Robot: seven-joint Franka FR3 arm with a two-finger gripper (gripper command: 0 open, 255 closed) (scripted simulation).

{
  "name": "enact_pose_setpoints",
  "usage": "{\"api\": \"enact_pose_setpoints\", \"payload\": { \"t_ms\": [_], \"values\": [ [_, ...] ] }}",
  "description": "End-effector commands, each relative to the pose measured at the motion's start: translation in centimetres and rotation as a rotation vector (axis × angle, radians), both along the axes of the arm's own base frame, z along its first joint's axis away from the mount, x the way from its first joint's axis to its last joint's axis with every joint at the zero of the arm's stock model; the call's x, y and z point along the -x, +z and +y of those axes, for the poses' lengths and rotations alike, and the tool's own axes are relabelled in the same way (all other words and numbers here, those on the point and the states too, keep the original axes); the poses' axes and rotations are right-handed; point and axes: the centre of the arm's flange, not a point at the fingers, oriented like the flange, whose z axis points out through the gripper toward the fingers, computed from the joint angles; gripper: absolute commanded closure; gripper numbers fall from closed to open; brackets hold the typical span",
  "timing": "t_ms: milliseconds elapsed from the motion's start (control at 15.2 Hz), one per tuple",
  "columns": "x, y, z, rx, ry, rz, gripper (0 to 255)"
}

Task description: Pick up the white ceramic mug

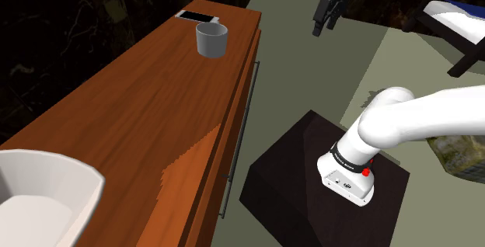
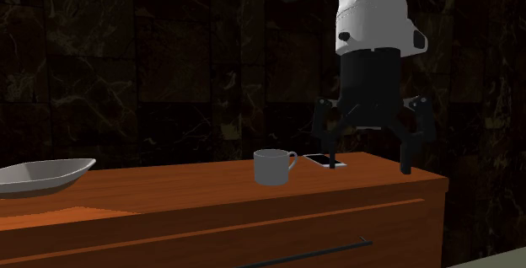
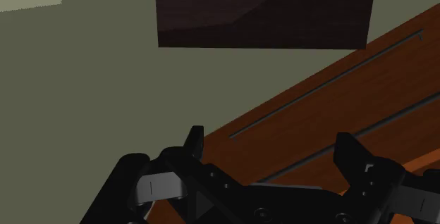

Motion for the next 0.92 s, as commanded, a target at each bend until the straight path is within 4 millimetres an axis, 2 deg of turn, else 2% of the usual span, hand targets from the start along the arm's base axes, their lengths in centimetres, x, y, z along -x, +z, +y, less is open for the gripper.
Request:
{"api": "enact_pose_setpoints", "payload": {
  "t_ms": [0, 858],
  "values": [
    [0.0, 0.0, 0.0, 0.0, 0.0, 0.0, 0],
    [-12.0, -2.1, 11.7, 0.013, 0.057, -0.033, 0]
  ]
}}
